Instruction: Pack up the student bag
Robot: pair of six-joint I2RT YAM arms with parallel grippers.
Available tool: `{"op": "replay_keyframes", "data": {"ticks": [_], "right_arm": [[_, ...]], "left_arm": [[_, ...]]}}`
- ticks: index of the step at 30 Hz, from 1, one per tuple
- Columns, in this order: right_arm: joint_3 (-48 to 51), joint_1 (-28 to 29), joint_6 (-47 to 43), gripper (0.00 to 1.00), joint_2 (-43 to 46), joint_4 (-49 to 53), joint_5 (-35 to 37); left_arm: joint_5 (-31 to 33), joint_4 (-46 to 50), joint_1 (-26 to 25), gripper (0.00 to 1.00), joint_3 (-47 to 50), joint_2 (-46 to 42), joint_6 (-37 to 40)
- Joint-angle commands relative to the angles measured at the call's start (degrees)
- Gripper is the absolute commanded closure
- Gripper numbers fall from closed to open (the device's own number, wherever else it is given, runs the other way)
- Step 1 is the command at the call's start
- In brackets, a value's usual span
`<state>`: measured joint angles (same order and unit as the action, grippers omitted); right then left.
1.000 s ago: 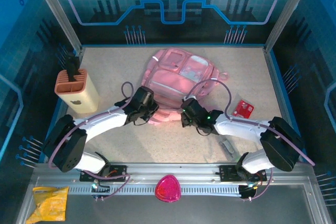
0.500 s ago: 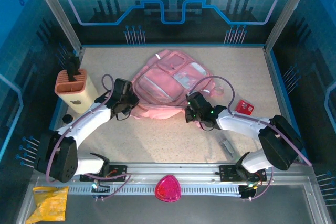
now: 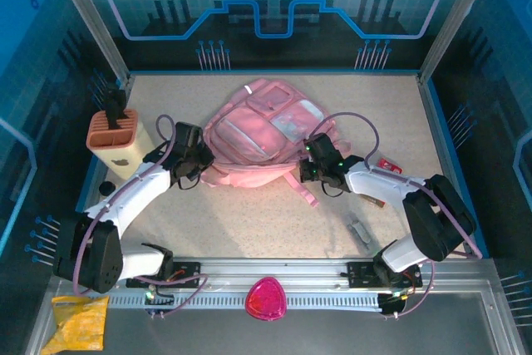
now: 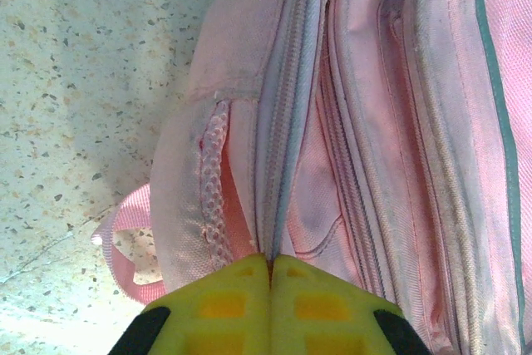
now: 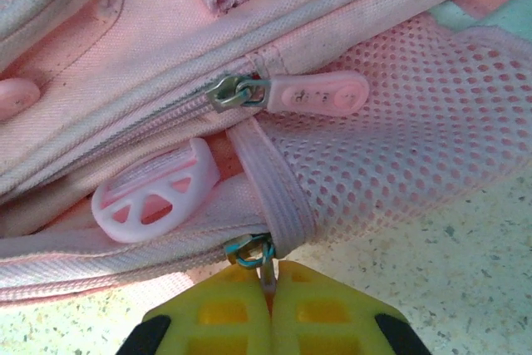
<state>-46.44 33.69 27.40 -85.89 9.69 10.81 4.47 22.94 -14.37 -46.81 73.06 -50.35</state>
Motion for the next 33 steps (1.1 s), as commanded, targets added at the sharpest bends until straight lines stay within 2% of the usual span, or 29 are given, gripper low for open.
{"op": "replay_keyframes", "data": {"ticks": [1,5,9,13,17,21,23,27,33], "right_arm": [[-1.82,-1.15,-0.51,0.87,2.41,2.13,-3.12],[-1.28,-1.17,0.22,0.67,6.85,3.08,-8.14],[-3.45,-2.60,2.06,0.54,7.75,6.21,-12.54],[-5.59,-4.54,4.62,0.45,6.50,5.96,-16.82],[-9.04,-5.38,5.31,0.38,3.83,7.04,-17.14],[-11.25,-7.75,9.82,0.34,0.37,5.59,-19.33],[-12.41,-8.06,11.19,0.33,-1.00,5.25,-17.99],[-14.32,-8.68,12.46,0.31,-3.87,4.93,-16.48],[-17.93,-9.61,12.53,0.30,-8.81,7.72,-15.71]], "left_arm": [[0.98,2.49,1.47,0.97,-3.06,-1.10,3.16],[-3.19,0.21,0.86,0.74,-2.05,-3.89,4.81],[-4.07,-1.39,-2.48,0.70,-0.85,-6.05,3.66],[-3.43,-3.39,-9.38,0.67,-1.35,-5.26,2.32],[-3.00,-8.04,-17.05,0.64,-2.34,-1.10,0.89],[-2.73,-12.21,-22.11,0.63,-4.34,5.33,-0.02],[-2.70,-14.51,-24.26,0.63,-5.23,8.45,-0.25],[-2.65,-14.41,-27.44,0.62,-9.28,14.56,0.64],[-1.24,-13.19,-28.64,0.62,-10.84,19.30,1.83]]}}
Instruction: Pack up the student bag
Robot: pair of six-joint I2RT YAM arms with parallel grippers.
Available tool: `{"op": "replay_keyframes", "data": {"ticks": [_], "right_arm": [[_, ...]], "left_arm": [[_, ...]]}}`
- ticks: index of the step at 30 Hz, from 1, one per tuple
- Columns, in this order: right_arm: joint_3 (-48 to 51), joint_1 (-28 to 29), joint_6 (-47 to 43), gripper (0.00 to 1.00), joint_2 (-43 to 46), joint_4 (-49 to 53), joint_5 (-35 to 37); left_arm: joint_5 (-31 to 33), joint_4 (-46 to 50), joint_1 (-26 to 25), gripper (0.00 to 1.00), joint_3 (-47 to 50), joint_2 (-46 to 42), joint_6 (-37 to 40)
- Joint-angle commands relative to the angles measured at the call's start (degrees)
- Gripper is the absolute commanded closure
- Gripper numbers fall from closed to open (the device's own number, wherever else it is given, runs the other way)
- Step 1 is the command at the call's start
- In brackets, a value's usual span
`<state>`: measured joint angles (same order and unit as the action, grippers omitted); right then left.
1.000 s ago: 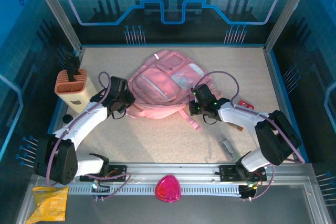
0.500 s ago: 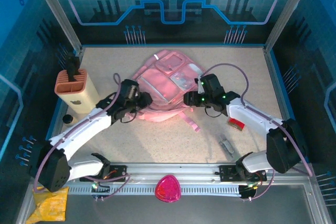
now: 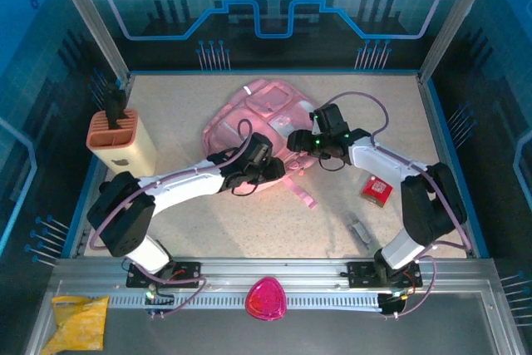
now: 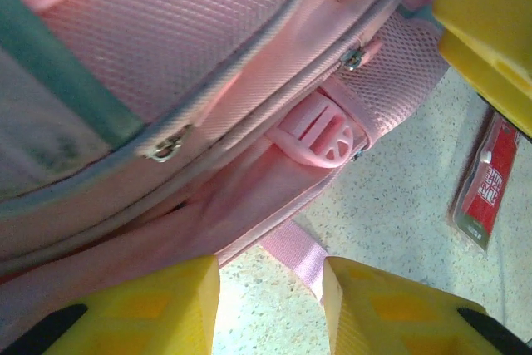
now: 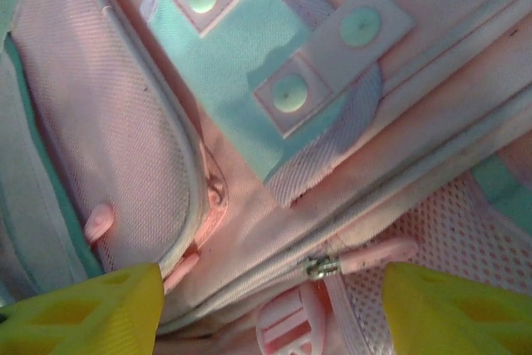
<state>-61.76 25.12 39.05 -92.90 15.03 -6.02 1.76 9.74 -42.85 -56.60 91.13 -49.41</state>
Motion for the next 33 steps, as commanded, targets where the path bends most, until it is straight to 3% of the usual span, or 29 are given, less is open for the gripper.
{"op": "replay_keyframes", "data": {"ticks": [1,9,18,33], "right_arm": [[-3.41,-0.81,-0.20,0.30,-2.31,3.00,2.11],[-4.60,-0.71,0.90,0.29,-4.56,4.28,5.02],[-5.77,-0.60,5.55,0.35,-6.06,5.79,7.12],[-9.63,-0.87,8.06,0.63,-13.38,3.45,4.70]], "left_arm": [[1.71,0.06,-0.13,0.62,-0.57,1.58,0.89],[3.30,-0.51,-0.04,0.67,3.61,2.80,0.60],[2.98,-1.22,-0.07,0.72,5.40,3.17,-0.14],[1.66,-1.26,-0.61,0.75,7.29,5.27,-1.03]]}}
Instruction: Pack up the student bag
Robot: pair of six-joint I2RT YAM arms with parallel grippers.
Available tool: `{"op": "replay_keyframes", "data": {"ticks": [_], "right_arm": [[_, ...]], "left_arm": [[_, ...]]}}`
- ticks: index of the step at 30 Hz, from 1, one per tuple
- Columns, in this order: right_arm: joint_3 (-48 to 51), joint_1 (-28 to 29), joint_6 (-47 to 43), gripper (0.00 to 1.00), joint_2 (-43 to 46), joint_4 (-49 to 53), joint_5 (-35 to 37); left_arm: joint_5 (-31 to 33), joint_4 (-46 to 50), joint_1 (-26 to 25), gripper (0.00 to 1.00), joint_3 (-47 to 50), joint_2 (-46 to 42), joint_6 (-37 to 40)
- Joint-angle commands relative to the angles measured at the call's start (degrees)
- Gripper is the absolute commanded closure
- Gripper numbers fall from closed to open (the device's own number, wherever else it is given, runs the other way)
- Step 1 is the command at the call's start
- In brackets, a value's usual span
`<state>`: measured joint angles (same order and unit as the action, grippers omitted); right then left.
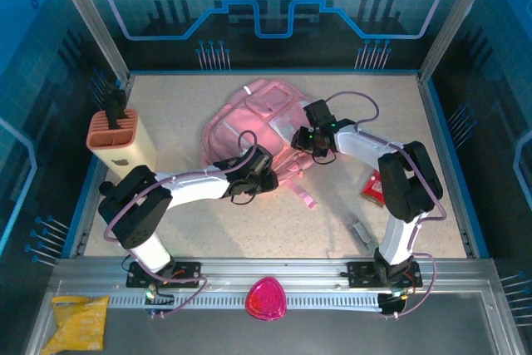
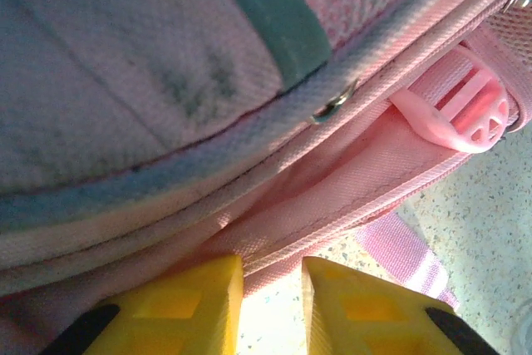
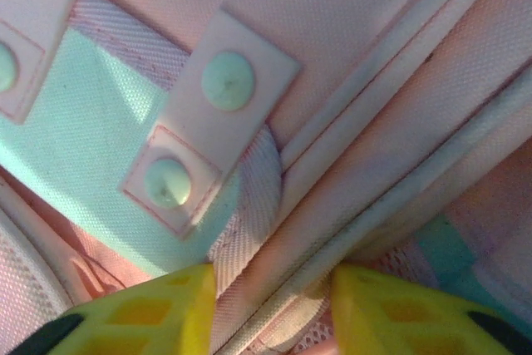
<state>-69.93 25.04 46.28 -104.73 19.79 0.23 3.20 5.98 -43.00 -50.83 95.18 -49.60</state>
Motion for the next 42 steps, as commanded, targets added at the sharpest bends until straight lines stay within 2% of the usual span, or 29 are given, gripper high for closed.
{"op": "replay_keyframes", "data": {"ticks": [1,4,9,14,23,29,34,36,42], "right_arm": [[-1.41,-0.95,0.79,0.67,-1.52,-1.87,-2.12],[-1.30,-0.95,0.74,0.79,-0.46,-2.16,-2.41],[0.27,-0.96,1.22,0.85,0.16,-3.95,-3.71],[2.35,-1.22,2.31,1.00,2.75,-7.02,-6.07],[6.62,-2.23,4.90,1.00,10.63,-9.49,-9.52],[11.25,-2.10,6.54,1.00,15.53,-11.15,-12.43],[16.88,-1.78,12.78,1.00,19.80,-18.57,-15.13],[17.16,-1.35,14.39,1.00,21.10,-20.13,-15.40],[15.44,-1.06,12.50,1.00,19.61,-15.89,-12.90]], "left_arm": [[0.30,2.89,-0.43,0.75,1.52,1.24,-0.87],[0.26,3.58,-0.65,0.75,1.72,0.81,-0.88],[-0.36,4.45,-1.17,0.75,1.54,0.36,-1.27],[0.31,4.21,-3.17,0.74,2.08,-1.48,-2.48],[4.78,7.63,-1.88,0.75,-0.02,0.81,0.42],[7.31,9.80,3.85,0.75,0.13,0.24,4.83],[8.12,7.30,9.24,0.73,-0.07,-0.33,10.99],[7.90,9.02,11.59,0.73,-1.55,-0.41,12.76],[6.19,10.91,12.51,0.66,-0.24,-7.46,13.57]]}}
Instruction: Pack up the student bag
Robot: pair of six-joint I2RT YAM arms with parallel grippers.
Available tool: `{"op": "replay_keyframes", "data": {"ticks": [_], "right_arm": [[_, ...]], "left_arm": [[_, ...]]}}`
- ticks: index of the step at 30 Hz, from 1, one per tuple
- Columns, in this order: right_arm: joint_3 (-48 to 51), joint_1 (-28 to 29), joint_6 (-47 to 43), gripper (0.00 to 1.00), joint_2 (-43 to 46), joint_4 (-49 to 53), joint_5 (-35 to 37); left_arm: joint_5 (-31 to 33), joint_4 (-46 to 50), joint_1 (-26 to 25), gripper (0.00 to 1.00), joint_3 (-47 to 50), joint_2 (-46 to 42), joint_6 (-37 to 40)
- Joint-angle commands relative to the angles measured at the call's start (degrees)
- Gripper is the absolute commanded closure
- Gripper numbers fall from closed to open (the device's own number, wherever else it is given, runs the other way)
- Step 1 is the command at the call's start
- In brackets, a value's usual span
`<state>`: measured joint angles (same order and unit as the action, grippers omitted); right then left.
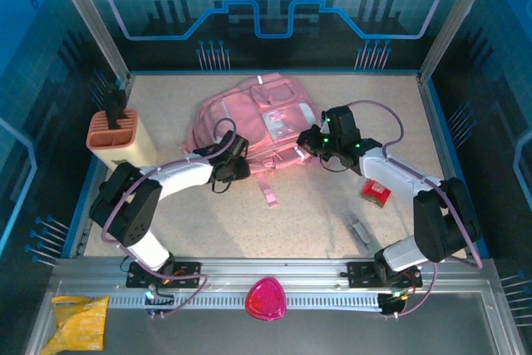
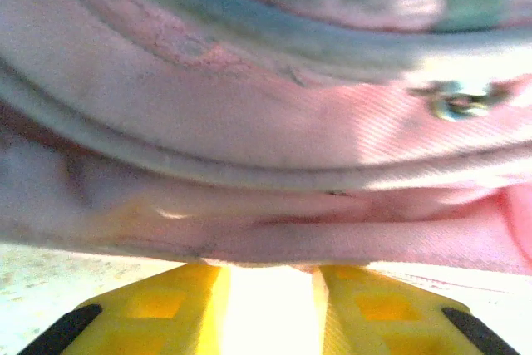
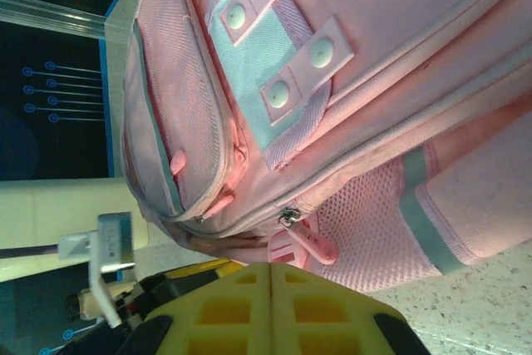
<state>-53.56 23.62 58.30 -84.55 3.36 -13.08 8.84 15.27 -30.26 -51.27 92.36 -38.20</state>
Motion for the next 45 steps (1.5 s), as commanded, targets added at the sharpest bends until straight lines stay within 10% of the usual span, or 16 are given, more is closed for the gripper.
{"op": "replay_keyframes", "data": {"ticks": [1,9,26,30,39,45], "right_arm": [[-0.75,0.58,0.70,0.98,-1.14,0.97,1.03],[-6.11,2.98,1.41,0.54,-9.28,4.66,4.56],[-18.22,6.16,9.12,0.31,-23.85,10.42,12.65],[-19.86,5.79,9.82,0.40,-26.63,8.82,13.58],[-16.23,6.13,11.39,0.99,-21.80,1.88,14.63],[-13.59,6.32,11.73,1.00,-16.12,-4.11,11.51]], "left_arm": [[0.20,1.95,-0.28,0.66,0.61,-5.60,1.22],[-0.41,0.81,-4.17,0.63,1.09,-10.01,-5.14],[1.77,0.44,-6.46,0.60,-4.36,-3.78,-7.28],[1.47,0.10,-6.42,0.57,-4.35,-3.77,-7.38],[-1.09,2.49,-6.56,0.55,-5.90,-3.08,-7.12],[-0.94,5.73,-8.30,0.49,-8.88,-3.43,-6.52]]}}
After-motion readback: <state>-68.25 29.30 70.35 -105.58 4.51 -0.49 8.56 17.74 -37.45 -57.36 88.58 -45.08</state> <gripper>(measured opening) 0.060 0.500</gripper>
